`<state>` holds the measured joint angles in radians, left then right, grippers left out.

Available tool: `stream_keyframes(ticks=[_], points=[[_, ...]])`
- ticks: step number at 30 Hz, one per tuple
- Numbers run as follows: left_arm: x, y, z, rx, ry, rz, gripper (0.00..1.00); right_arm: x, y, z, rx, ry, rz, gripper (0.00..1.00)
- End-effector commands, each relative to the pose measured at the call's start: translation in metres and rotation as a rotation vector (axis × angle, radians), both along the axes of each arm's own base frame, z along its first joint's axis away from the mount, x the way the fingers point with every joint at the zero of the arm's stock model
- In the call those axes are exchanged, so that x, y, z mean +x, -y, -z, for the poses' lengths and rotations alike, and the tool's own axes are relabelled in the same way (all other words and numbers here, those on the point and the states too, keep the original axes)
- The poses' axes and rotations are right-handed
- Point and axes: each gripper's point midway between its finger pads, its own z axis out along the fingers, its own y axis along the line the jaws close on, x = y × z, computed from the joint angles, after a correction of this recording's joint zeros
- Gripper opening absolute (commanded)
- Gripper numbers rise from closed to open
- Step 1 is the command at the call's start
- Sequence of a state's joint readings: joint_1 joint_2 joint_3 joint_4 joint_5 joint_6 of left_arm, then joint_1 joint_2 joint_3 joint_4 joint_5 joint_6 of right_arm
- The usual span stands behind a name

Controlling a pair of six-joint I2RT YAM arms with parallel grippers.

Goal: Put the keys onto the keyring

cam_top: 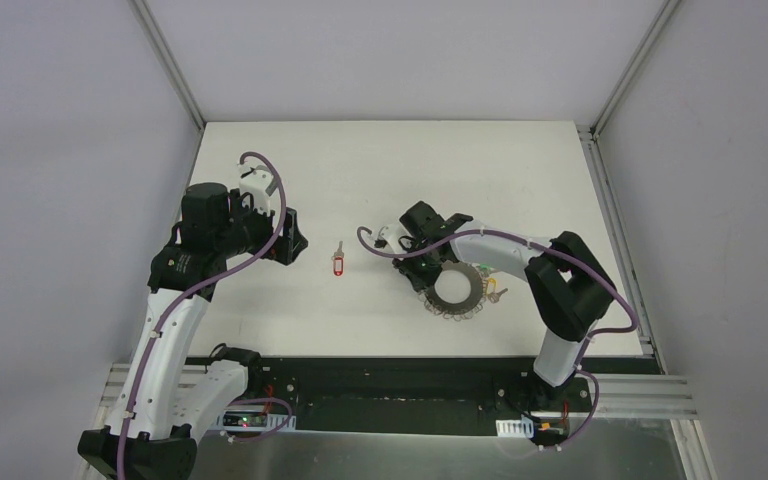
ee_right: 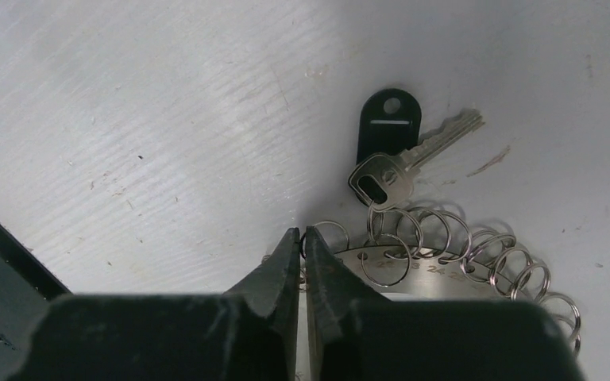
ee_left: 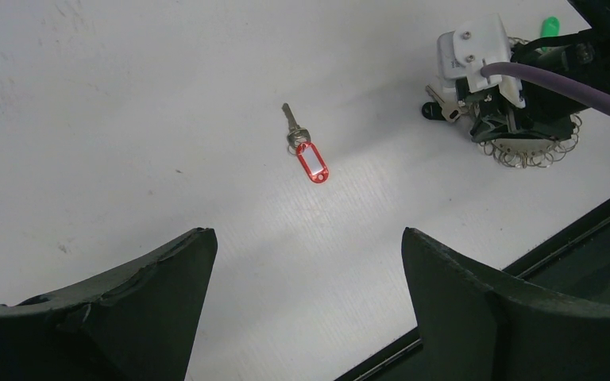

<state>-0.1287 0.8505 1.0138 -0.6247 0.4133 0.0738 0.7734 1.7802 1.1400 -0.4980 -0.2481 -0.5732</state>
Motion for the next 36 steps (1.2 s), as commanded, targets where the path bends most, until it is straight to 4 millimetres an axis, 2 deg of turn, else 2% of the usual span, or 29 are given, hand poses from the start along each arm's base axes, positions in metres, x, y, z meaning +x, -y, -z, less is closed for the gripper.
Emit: stream_keyframes(ticks=[1, 3, 7, 12, 17, 24, 28, 36], points=[[0.002, 0.001, -0.008, -0.016, 0.039, 0.014, 0.90, 0.009, -0.002, -0.022, 0.012, 0.058, -0.001, 0.03], [0.002, 0.001, -0.008, -0.017, 0.040, 0.013, 0.90, 0.009, -0.001, -0.024, 0.012, 0.061, -0.002, 0.00], [0.001, 0.002, -0.009, -0.022, 0.037, 0.014, 0.90, 0.002, -0.005, -0.038, 0.057, 0.036, -0.015, 0.00], [0.002, 0.005, -0.006, -0.035, 0.027, 0.029, 0.89, -0.007, -0.013, -0.069, 0.173, -0.005, -0.036, 0.00], [-0.001, 0.020, -0.007, -0.078, 0.012, 0.111, 0.84, -0.017, -0.017, -0.104, 0.333, -0.071, -0.063, 0.00], [-0.006, 0.053, -0.017, -0.079, -0.019, 0.291, 0.73, -0.015, -0.017, -0.151, 0.538, -0.156, -0.059, 0.00], [-0.014, 0.082, -0.023, -0.053, -0.024, 0.447, 0.70, -0.015, -0.019, -0.179, 0.638, -0.158, -0.087, 0.00], [-0.016, 0.135, -0.059, -0.140, 0.005, 0.668, 0.64, -0.014, -0.029, -0.243, 0.788, -0.135, -0.138, 0.00]])
